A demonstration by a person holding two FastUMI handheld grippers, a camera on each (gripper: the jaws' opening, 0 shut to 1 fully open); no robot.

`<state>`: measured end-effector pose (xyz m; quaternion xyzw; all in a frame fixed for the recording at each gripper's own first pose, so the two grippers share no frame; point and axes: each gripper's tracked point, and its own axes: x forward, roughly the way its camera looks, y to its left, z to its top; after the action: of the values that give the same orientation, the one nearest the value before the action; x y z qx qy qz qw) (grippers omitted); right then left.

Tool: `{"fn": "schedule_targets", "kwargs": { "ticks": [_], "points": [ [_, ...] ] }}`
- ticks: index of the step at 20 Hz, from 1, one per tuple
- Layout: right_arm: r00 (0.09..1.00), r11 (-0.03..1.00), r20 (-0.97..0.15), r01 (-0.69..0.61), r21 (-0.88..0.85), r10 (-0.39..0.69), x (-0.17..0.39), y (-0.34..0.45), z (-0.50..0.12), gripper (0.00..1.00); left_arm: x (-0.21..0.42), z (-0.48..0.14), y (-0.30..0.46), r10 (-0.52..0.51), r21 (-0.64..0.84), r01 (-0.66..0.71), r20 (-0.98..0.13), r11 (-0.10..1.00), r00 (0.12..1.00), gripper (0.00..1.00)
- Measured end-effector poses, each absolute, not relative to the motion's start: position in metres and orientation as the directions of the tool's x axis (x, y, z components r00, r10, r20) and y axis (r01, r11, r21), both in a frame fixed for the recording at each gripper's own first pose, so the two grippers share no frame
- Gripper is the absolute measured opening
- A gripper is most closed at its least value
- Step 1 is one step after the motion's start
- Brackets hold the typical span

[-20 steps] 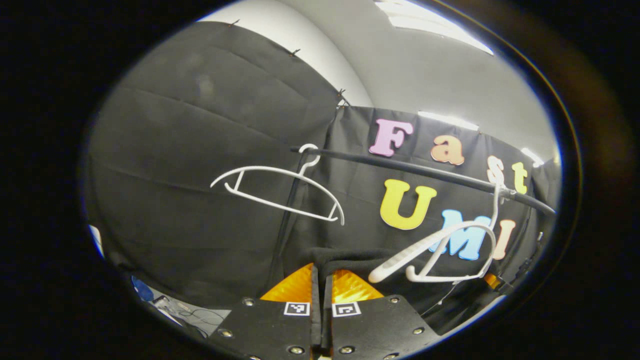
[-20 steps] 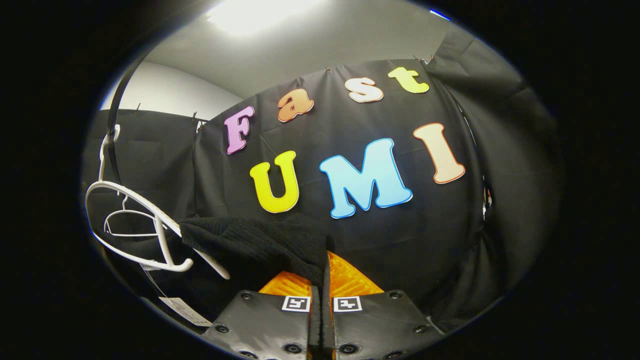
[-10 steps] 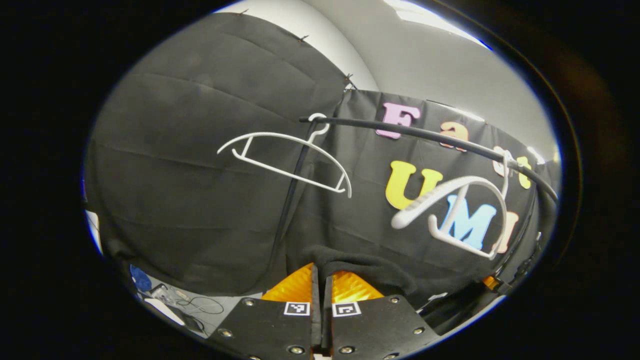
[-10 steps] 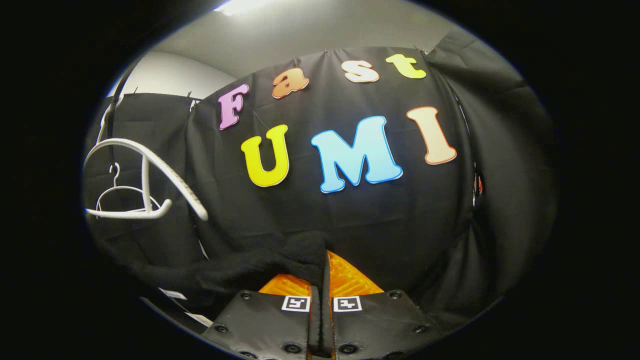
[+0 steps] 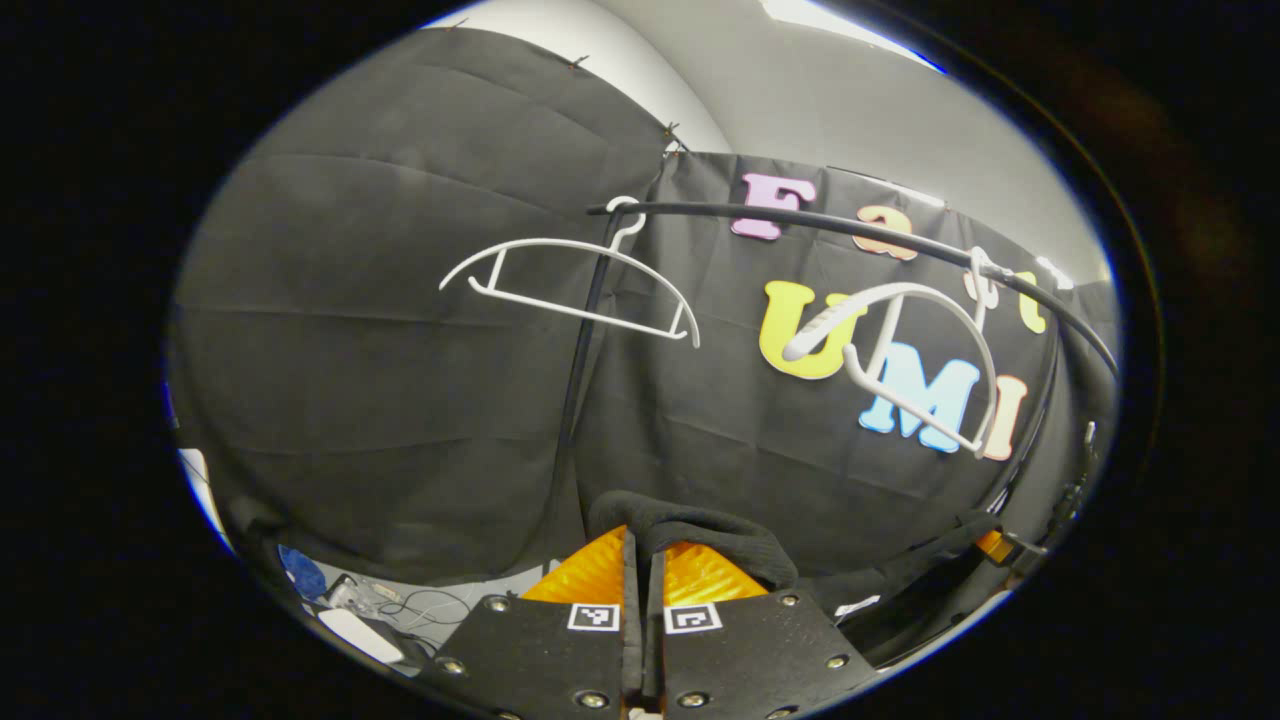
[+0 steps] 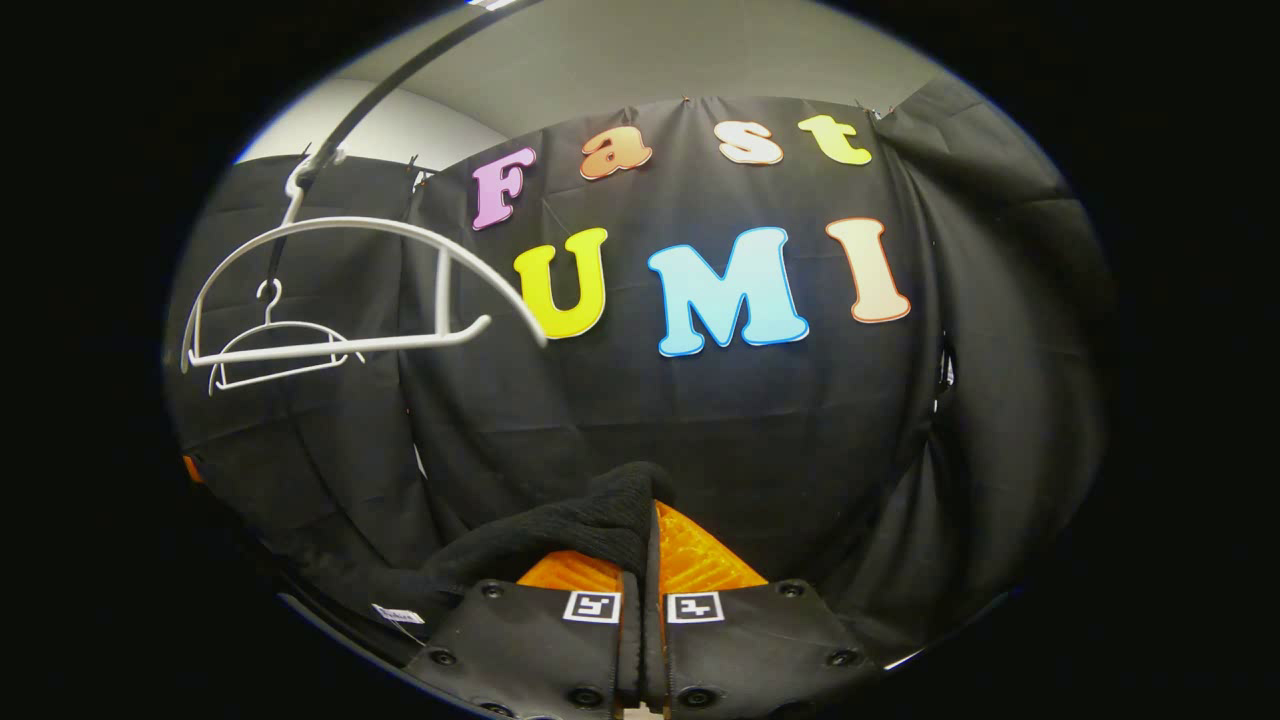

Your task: Grasp the clothes on the hanger with both hands and then place them into the laundry hamper below.

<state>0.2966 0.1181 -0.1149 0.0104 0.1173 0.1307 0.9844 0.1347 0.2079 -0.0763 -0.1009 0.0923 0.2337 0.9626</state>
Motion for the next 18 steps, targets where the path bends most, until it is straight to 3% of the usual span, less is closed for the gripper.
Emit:
{"fn": "schedule_targets", "kwargs": {
  "ticks": [9, 18],
  "points": [
    [0.914, 0.97, -0.339, -0.241, -0.007, 0.224, 0.179, 0.1, -0.135, 0.03, 0.114, -0.122, 0.169, 0.243, -0.062, -0.273, -0.299, 0.96, 0.923, 0.03],
    [0.873, 0.981, -0.459, -0.196, -0.015, 0.167, 0.111, 0.093, -0.185, 0.03, 0.109, -0.197, 0.1, 0.035, 0.011, -0.034, -0.418, 0.999, 0.908, 0.02]
  ]
}}
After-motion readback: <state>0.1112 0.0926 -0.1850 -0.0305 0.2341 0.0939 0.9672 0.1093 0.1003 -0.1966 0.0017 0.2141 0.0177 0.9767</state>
